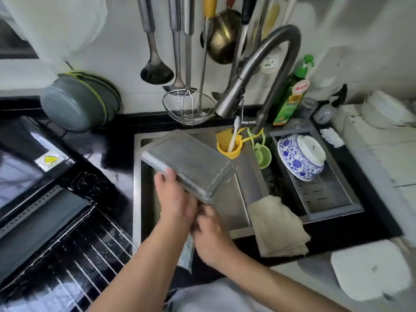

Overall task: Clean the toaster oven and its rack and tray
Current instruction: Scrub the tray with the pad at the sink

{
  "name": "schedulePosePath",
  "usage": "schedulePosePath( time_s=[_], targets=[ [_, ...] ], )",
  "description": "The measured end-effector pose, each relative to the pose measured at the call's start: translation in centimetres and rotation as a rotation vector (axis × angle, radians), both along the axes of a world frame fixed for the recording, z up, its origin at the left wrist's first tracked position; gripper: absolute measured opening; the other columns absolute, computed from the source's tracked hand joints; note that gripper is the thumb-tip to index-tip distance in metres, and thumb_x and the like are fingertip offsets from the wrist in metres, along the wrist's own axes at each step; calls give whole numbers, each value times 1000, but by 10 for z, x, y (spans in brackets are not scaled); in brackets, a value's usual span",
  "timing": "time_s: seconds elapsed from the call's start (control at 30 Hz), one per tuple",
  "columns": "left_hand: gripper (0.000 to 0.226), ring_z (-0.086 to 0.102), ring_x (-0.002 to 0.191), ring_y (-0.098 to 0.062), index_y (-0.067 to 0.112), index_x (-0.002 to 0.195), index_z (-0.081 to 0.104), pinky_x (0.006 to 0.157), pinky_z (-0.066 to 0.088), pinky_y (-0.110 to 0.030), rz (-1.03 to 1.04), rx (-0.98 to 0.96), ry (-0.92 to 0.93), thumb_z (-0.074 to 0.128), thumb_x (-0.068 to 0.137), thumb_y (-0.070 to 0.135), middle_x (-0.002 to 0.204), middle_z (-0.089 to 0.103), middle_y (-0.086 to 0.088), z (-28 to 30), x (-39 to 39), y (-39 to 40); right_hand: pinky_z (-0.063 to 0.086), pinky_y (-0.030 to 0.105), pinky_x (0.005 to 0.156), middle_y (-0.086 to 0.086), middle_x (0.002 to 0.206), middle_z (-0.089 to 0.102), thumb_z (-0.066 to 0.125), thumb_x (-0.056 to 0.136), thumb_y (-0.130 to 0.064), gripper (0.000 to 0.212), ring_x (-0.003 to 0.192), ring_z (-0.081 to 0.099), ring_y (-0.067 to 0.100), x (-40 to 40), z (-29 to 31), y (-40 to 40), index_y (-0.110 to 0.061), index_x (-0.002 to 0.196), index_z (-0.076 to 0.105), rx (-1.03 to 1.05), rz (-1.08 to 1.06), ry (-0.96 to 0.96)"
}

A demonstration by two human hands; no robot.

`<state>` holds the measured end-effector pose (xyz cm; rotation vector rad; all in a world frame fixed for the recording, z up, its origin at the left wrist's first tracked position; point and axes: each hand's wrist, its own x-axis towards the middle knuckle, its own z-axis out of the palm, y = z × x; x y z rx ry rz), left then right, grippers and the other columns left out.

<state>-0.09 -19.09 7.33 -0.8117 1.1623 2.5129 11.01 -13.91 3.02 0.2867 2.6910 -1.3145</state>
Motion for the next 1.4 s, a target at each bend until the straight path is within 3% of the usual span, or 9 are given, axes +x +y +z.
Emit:
schedulePosePath(
  time_s=[0.13, 0.27, 0.47, 0.63, 0.8, 0.93, 1.03, 1.17, 1.4],
  targets=[
    [11, 72, 101, -27, 14, 107, 51, 93, 59, -47, -55, -17, 72, 42, 110, 10, 112, 69, -17, -5, -14, 8, 47, 30, 74, -3, 86, 65, 47, 101, -27, 22, 84, 60, 16, -6, -9, 61, -17, 88, 62, -140, -326, -311],
    [13, 67, 118, -30, 12, 113, 53, 96, 58, -46, -42, -24, 7, 40, 111, 10, 135, 63, -21, -29, -20, -19, 53, 36, 81, 2, 103, 69, 45, 101, -36, 24, 92, 64, 20, -15, -17, 109, -22, 101, 64, -397, -724, -265],
    [14, 72, 110, -24, 12, 118, 52, 93, 61, -44, 9, 65, -47, 40, 112, 12, 124, 71, -13, -28, -2, -20, 45, 35, 79, 3, 102, 66, 36, 105, -35, 35, 93, 59, 23, -74, 5, 111, -18, 119, 62, -27, -472, -63],
    [30, 72, 112, -29, 3, 139, 49, 85, 63, -45, 204, 134, -95, 38, 112, 10, 132, 67, -20, -33, -8, -12, 36, 22, 73, -10, 95, 61, 40, 105, -32, 29, 87, 55, 11, -34, 18, 37, -26, 123, 63, -148, -432, 19],
    [27, 75, 103, -25, 9, 132, 56, 82, 63, -42, 216, 169, -101, 38, 112, 9, 115, 76, -12, -31, 7, -1, 46, 38, 93, 5, 119, 63, 31, 106, -37, 36, 110, 58, 26, -90, 16, 80, -19, 125, 56, -217, -585, -141],
    [15, 71, 98, -21, 11, 110, 52, 85, 61, -37, 245, 133, -103, 38, 113, 15, 110, 68, -11, -31, -8, 12, 40, 25, 64, -5, 84, 59, 36, 105, -33, 28, 78, 54, 15, -42, 21, 38, -20, 98, 61, -267, -501, -125],
    [8, 65, 97, -23, 8, 113, 47, 78, 60, -36, 158, -46, -89, 40, 112, 11, 105, 63, -11, -49, -12, 18, 52, 26, 77, -6, 89, 66, 40, 102, -38, 28, 84, 62, 11, -28, 7, 25, -23, 95, 63, -412, -414, -175],
    [7, 66, 96, -28, 13, 111, 56, 98, 56, -54, -190, -375, 30, 54, 104, 16, 103, 64, -14, -89, -5, -3, 57, 41, 91, 6, 106, 72, 41, 104, -30, 26, 99, 69, 19, -53, -12, 71, -21, 97, 64, -632, -647, -249],
    [8, 61, 92, -36, 9, 105, 63, 82, 51, -44, -1016, -1400, 797, 60, 99, 13, 104, 59, -12, -140, -25, -37, 55, 48, 93, 12, 109, 70, 44, 105, -24, 22, 100, 69, 28, -30, -13, 144, -14, 118, 60, -630, -892, -305]
  ],
)
